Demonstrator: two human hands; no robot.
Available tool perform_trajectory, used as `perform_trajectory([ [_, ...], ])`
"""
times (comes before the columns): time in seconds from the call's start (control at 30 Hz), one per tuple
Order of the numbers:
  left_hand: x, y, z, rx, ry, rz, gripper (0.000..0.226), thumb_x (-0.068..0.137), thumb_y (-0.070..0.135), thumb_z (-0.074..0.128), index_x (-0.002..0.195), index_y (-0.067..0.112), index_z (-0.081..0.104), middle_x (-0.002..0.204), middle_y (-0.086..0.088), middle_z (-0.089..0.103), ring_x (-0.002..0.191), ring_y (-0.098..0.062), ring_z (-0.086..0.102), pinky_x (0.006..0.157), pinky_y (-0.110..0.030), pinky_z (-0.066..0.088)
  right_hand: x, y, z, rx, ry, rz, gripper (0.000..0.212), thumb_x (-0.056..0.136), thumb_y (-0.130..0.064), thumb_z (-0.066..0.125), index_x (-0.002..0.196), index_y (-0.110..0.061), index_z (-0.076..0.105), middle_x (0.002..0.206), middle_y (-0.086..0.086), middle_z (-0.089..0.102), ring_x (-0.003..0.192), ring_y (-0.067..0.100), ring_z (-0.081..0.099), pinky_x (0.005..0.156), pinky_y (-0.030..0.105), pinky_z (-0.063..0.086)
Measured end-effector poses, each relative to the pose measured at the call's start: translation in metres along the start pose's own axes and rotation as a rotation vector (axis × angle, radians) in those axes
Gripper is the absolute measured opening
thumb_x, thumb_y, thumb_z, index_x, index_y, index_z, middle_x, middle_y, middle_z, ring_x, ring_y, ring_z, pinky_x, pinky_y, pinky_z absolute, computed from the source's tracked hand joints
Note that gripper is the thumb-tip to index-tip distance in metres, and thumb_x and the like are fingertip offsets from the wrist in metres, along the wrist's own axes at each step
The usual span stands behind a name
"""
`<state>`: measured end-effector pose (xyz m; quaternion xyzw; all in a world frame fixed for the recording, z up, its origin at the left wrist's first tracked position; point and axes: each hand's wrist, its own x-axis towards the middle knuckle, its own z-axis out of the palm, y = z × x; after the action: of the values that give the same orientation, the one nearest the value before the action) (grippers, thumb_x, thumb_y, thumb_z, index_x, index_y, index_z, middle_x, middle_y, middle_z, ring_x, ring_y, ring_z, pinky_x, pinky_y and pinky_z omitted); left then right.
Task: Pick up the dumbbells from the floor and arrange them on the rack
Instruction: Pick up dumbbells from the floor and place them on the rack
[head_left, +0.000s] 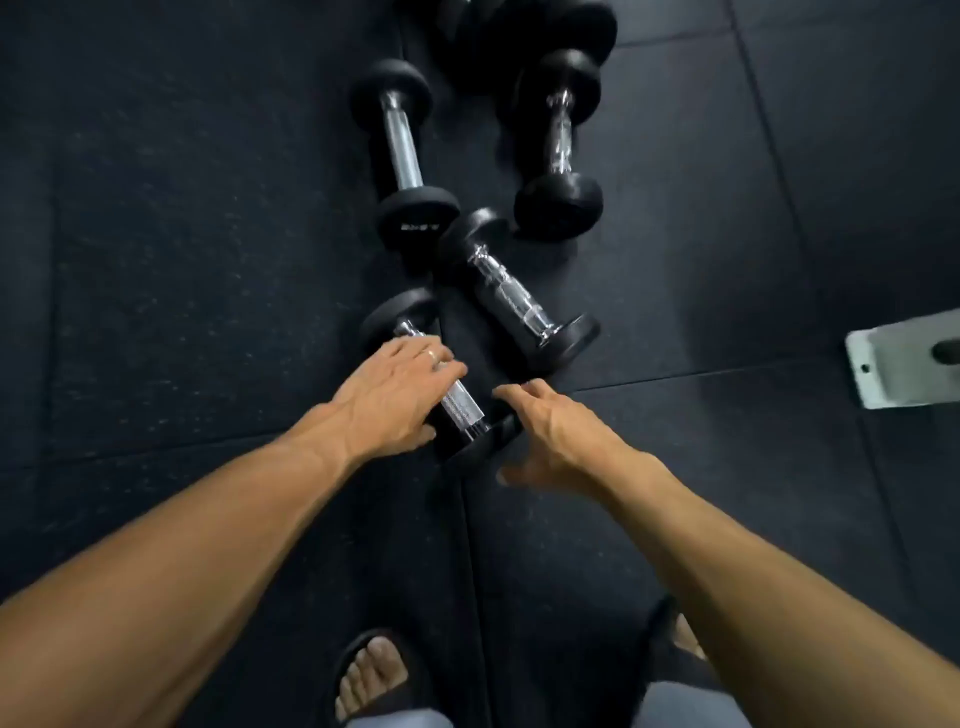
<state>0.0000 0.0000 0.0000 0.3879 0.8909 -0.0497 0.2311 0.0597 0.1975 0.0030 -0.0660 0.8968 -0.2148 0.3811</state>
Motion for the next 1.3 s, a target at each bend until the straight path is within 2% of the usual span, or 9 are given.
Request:
perform_trajectory([
  [0.07,0.018,-0.009,0.013,0.032,-0.014,0.035,0.074,0.074,0.041,0.074,0.135,0.018,0.041,0.135,-0.003,0.045,0.132,-0.021,0.033,0.113,-0.036,0.021,0.02,0.001,0.009,0.003,-0.01,-0.014,0.092,0.071,-0.047,0.08,0.146,-0.022,0.034,0.135,0.003,0.043,0.116,0.03,0.055,0.09,0.036,0.045],
  [0.17,0.036,-0.02,0.025,0.076,-0.058,0.052,0.055,0.079,0.041,0.068,0.127,0.021,0.048,0.129,-0.001,0.049,0.132,-0.02,0.034,0.116,-0.035,0.009,0.036,0.003,0.02,0.018,-0.048,0.004,0.075,0.061,-0.058,0.083,0.121,-0.022,0.054,0.113,0.001,0.053,0.104,0.024,0.056,0.077,0.031,0.042],
  [0.27,0.046,-0.028,0.032,0.092,-0.018,0.096,0.037,0.084,0.044,0.061,0.114,0.024,0.056,0.113,0.001,0.058,0.121,-0.021,0.044,0.115,-0.036,0.017,0.039,0.006,0.023,0.078,-0.07,0.037,0.074,0.048,-0.07,0.082,0.102,-0.025,0.058,0.101,-0.003,0.055,0.093,0.02,0.057,0.078,0.034,0.05],
  [0.4,0.051,-0.032,0.027,0.056,-0.039,0.121,0.036,0.078,0.052,0.065,0.102,0.027,0.058,0.096,0.004,0.056,0.097,-0.018,0.05,0.096,-0.032,0.035,0.039,0.01,0.022,0.086,-0.035,0.018,0.076,0.046,-0.077,0.077,0.1,-0.025,0.059,0.098,-0.004,0.057,0.092,0.018,0.057,0.079,0.036,0.052],
  [0.6,0.022,-0.027,0.012,-0.018,-0.079,0.025,0.038,0.078,0.055,0.064,0.105,0.029,0.058,0.098,0.003,0.056,0.095,-0.018,0.047,0.087,-0.031,0.033,0.018,0.002,0.003,0.11,-0.015,-0.038,0.079,0.049,-0.065,0.083,0.111,-0.027,0.054,0.102,-0.003,0.049,0.095,0.018,0.053,0.085,0.035,0.05],
  [0.67,0.008,-0.025,-0.004,-0.046,-0.083,-0.027,0.039,0.078,0.056,0.064,0.104,0.029,0.057,0.096,0.003,0.055,0.092,-0.017,0.046,0.086,-0.032,0.033,0.005,-0.006,-0.011,0.15,-0.013,-0.041,0.078,0.049,-0.06,0.085,0.111,-0.03,0.049,0.104,-0.005,0.046,0.094,0.015,0.051,0.081,0.033,0.049],
  [0.8,-0.028,-0.016,-0.062,-0.088,-0.063,-0.129,0.041,0.075,0.057,0.066,0.101,0.027,0.057,0.086,0.006,0.045,0.085,-0.016,0.041,0.084,-0.033,0.035,-0.036,-0.035,-0.057,0.175,-0.005,-0.068,0.073,0.049,-0.052,0.086,0.106,-0.032,0.046,0.1,-0.009,0.043,0.087,0.01,0.051,0.071,0.029,0.048],
  [0.97,-0.086,0.004,-0.172,-0.154,0.023,-0.252,0.04,0.077,0.056,0.065,0.099,0.024,0.056,0.084,0.005,0.045,0.081,-0.015,0.037,0.08,-0.032,0.033,-0.114,-0.087,-0.158,0.099,-0.028,-0.102,0.072,0.054,-0.043,0.086,0.108,-0.028,0.04,0.1,-0.008,0.04,0.084,0.014,0.052,0.07,0.036,0.053],
  [1.3,-0.218,0.041,-0.436,-0.106,0.193,-0.489,0.043,0.079,0.061,0.061,0.1,0.024,0.054,0.09,0.002,0.054,0.084,-0.018,0.045,0.077,-0.033,0.033,-0.279,-0.208,-0.376,-0.127,0.067,-0.325,0.075,0.053,-0.052,0.086,0.108,-0.03,0.04,0.1,-0.007,0.042,0.089,0.015,0.05,0.074,0.037,0.053],
])
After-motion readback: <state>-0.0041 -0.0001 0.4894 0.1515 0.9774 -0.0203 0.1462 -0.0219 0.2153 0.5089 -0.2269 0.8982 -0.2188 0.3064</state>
